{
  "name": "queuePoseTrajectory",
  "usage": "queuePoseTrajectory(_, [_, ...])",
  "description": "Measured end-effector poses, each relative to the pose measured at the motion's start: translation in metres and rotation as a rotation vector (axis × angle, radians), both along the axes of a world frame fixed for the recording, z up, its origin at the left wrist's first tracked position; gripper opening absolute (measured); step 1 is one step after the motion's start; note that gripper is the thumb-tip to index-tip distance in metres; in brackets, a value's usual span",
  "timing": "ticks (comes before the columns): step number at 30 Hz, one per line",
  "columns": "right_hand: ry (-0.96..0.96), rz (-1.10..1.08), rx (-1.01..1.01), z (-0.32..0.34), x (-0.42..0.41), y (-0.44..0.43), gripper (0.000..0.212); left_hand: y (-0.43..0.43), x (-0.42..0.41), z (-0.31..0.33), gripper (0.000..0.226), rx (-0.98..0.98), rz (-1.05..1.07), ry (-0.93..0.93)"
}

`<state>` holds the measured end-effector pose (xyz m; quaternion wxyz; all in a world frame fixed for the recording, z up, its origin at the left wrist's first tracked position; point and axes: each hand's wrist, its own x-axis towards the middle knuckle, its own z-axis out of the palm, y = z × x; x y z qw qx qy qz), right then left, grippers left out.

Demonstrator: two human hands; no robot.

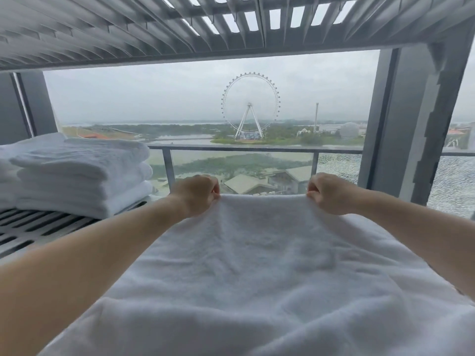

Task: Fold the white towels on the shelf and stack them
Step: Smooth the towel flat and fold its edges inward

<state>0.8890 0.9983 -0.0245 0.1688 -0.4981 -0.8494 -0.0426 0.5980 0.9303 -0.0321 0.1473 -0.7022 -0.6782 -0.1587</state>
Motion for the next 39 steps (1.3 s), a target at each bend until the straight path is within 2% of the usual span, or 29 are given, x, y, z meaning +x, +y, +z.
queuePoseTrajectory(2, [-0.021, -0.041, 0.021, -0.011, -0.005, 0.002, 0.013, 0.002, 0.008, -0.011, 0.01, 0.017, 0.025, 0.004])
queuePoseTrajectory(5, [-0.084, -0.048, 0.034, -0.034, -0.011, 0.006, 0.011, 0.003, 0.016, -0.034, 0.023, -0.112, 0.049, -0.08])
queuePoseTrajectory(8, [0.024, 0.014, 0.02, -0.055, -0.011, 0.01, 0.016, 0.001, 0.017, -0.052, 0.043, -0.217, 0.022, -0.246])
queuePoseTrajectory(12, [0.01, 0.071, -0.185, -0.071, -0.005, 0.011, 0.041, -0.007, 0.012, -0.066, 0.057, -0.355, -0.069, -0.138])
queuePoseTrajectory(19, [-0.08, 0.081, -0.241, -0.072, 0.001, -0.007, 0.048, -0.03, 0.008, -0.068, 0.056, -0.354, -0.12, -0.165])
queuePoseTrajectory(23, [-0.093, 0.102, -0.225, -0.062, -0.002, -0.032, 0.041, -0.046, 0.009, -0.064, 0.056, -0.345, -0.143, -0.167])
queuePoseTrajectory(26, [-0.023, 0.123, -0.119, -0.047, -0.019, -0.057, 0.041, -0.062, 0.011, -0.051, 0.056, -0.336, -0.166, -0.174])
queuePoseTrajectory(30, [0.075, 0.295, -0.015, -0.037, -0.061, -0.098, 0.025, -0.092, 0.007, -0.029, 0.051, -0.328, -0.238, -0.183])
queuePoseTrajectory(33, [0.072, 0.389, -0.052, -0.039, -0.092, -0.124, 0.015, -0.121, -0.002, -0.018, 0.05, -0.334, -0.267, -0.191])
queuePoseTrajectory(39, [0.134, 0.343, -0.164, -0.049, -0.125, -0.153, 0.011, -0.187, -0.023, -0.015, 0.047, -0.327, -0.331, -0.232])
